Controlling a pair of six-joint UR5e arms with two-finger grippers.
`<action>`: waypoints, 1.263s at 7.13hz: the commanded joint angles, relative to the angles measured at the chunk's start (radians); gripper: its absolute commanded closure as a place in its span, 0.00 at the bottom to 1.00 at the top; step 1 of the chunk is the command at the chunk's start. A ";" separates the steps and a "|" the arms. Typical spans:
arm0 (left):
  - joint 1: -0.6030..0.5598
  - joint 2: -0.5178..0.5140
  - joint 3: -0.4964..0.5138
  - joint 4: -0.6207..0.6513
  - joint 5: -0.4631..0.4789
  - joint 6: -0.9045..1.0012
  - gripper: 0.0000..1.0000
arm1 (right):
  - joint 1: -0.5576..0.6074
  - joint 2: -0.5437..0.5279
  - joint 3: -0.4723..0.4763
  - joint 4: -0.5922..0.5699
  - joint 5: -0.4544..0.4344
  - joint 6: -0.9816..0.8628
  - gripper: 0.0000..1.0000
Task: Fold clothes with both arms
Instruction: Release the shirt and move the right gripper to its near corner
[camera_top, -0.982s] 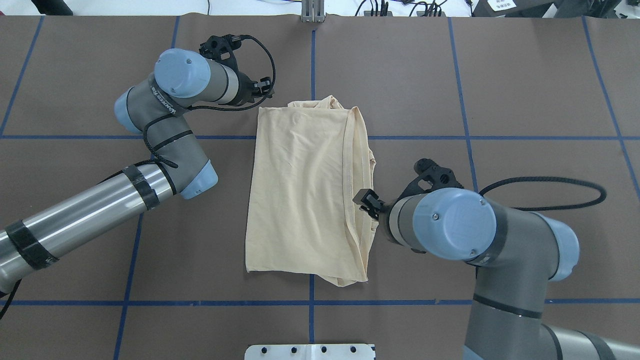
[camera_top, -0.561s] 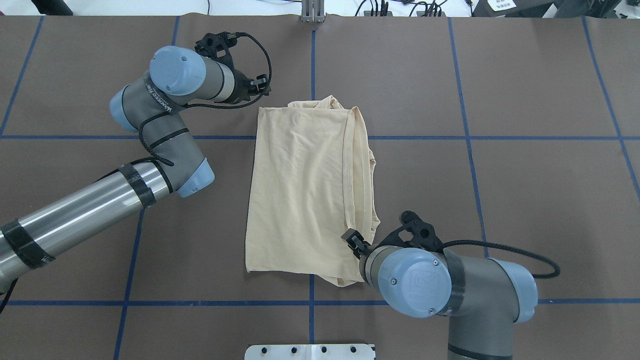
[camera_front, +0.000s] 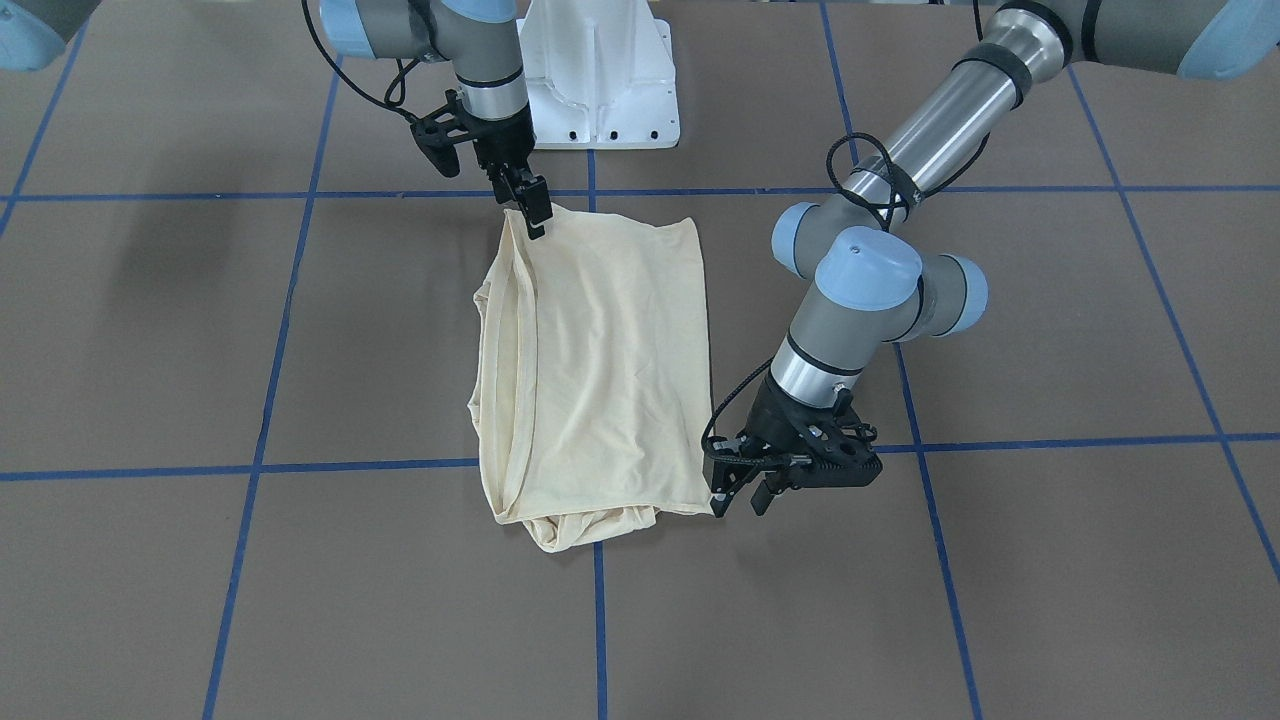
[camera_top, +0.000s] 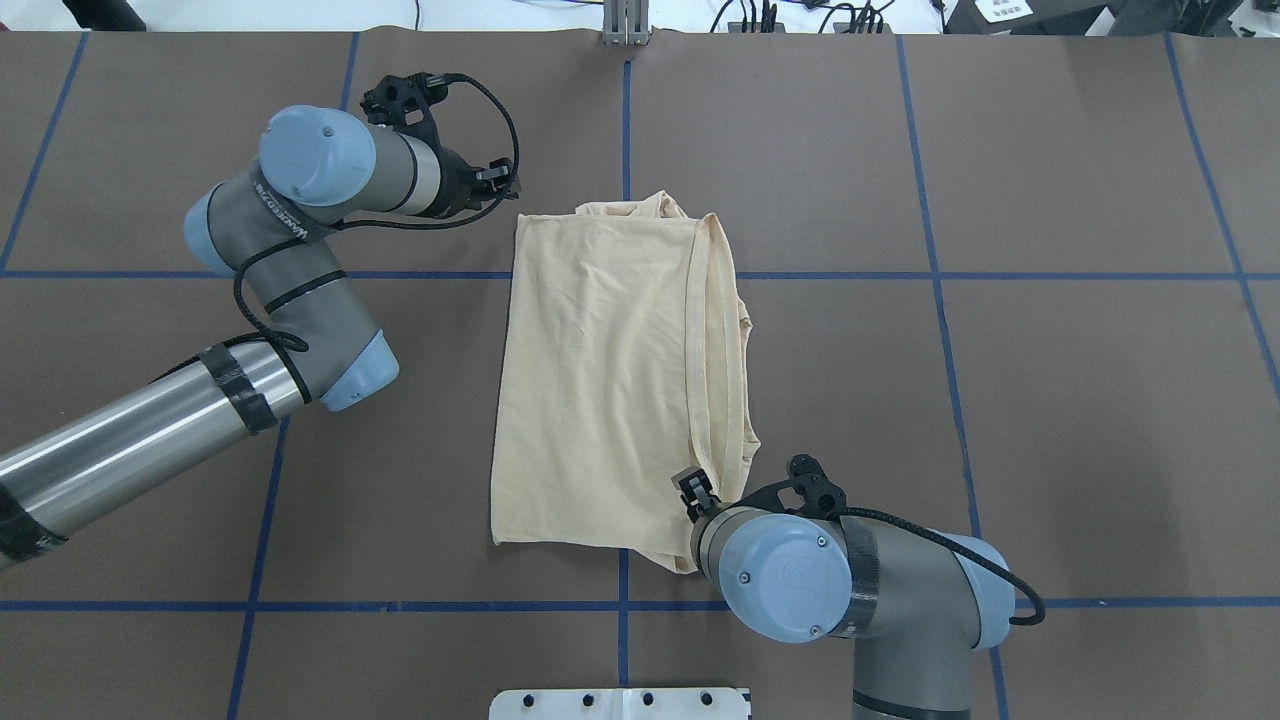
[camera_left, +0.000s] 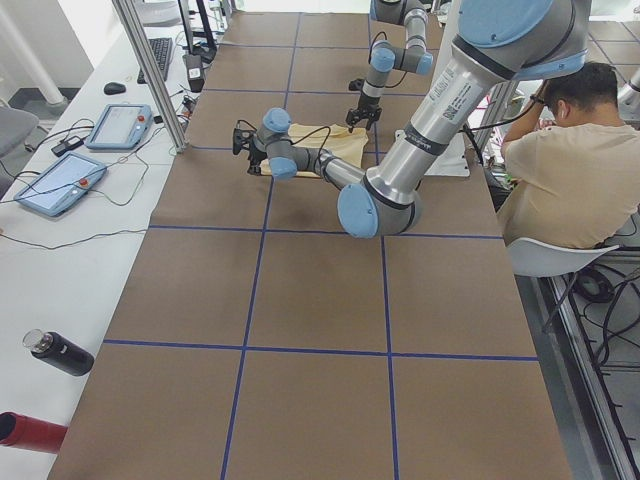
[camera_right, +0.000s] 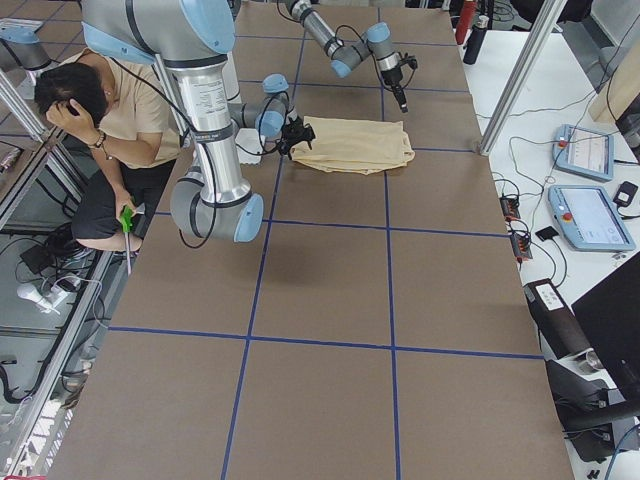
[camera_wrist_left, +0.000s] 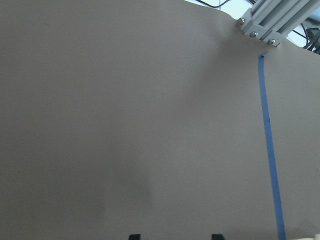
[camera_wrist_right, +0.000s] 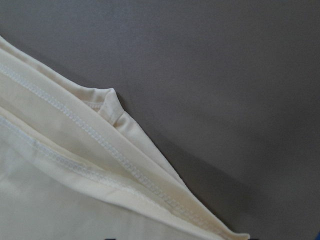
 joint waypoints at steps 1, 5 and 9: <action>-0.009 0.099 -0.136 0.007 -0.002 0.031 0.44 | 0.007 0.010 -0.039 0.008 -0.001 0.048 0.17; -0.009 0.100 -0.138 0.007 -0.002 0.031 0.44 | 0.007 0.021 -0.038 0.003 0.008 0.053 1.00; -0.010 0.106 -0.152 0.006 -0.002 0.028 0.44 | 0.007 0.016 -0.023 -0.003 0.031 0.029 1.00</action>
